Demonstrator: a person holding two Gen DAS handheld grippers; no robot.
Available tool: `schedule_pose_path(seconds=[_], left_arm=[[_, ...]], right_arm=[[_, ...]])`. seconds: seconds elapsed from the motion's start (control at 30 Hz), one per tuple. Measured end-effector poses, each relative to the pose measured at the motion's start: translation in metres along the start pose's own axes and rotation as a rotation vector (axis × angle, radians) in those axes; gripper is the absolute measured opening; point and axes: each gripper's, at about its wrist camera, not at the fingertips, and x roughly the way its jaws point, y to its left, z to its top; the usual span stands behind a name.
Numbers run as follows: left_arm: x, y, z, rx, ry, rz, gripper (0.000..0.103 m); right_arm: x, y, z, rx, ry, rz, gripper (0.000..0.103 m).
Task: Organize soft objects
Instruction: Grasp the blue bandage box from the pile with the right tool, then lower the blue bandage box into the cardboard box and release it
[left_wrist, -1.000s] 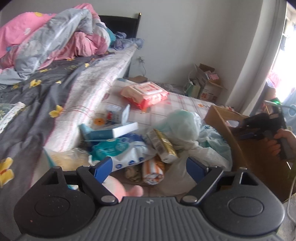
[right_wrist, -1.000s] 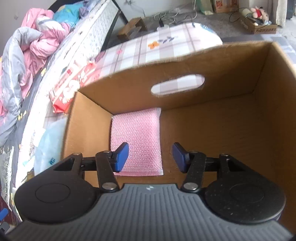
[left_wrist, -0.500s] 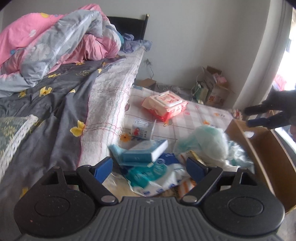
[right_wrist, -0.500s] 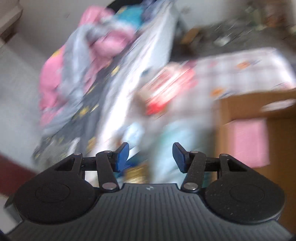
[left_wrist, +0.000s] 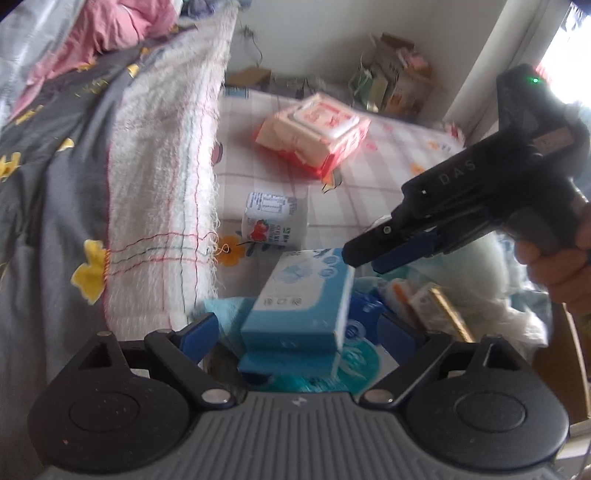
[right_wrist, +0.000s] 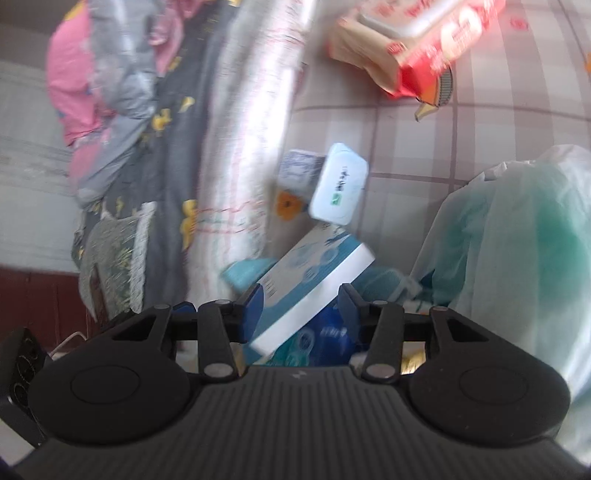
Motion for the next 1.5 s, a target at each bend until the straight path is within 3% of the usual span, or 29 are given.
schedule_pose_path(seconds=[0.23, 0.67, 0.87, 1.2, 1.37, 1.5], left_arm=[[0.044, 0.015, 0.018, -0.05, 0.134, -0.043, 0.094], [0.075, 0.026, 0.026, -0.133, 0.229, -0.113, 0.094], [0.068, 0.022, 0.028, -0.148, 0.218, -0.108, 0.074], [0.004, -0.003, 0.031, -0.13, 0.111, -0.067, 0.072], [-0.036, -0.045, 0.033, -0.081, 0.036, -0.066, 0.072], [-0.054, -0.095, 0.037, -0.029, -0.009, -0.11, 0.072]], right_arm=[[0.028, -0.018, 0.014, 0.049, 0.053, -0.007, 0.044], [0.054, -0.034, 0.023, 0.109, 0.052, 0.059, 0.038], [0.049, -0.026, 0.017, 0.091, 0.013, 0.111, 0.03], [-0.011, 0.006, -0.003, 0.0, -0.078, 0.221, 0.024], [-0.066, 0.006, -0.026, -0.054, -0.156, 0.275, 0.023], [-0.126, -0.016, -0.053, -0.079, -0.24, 0.305, 0.022]])
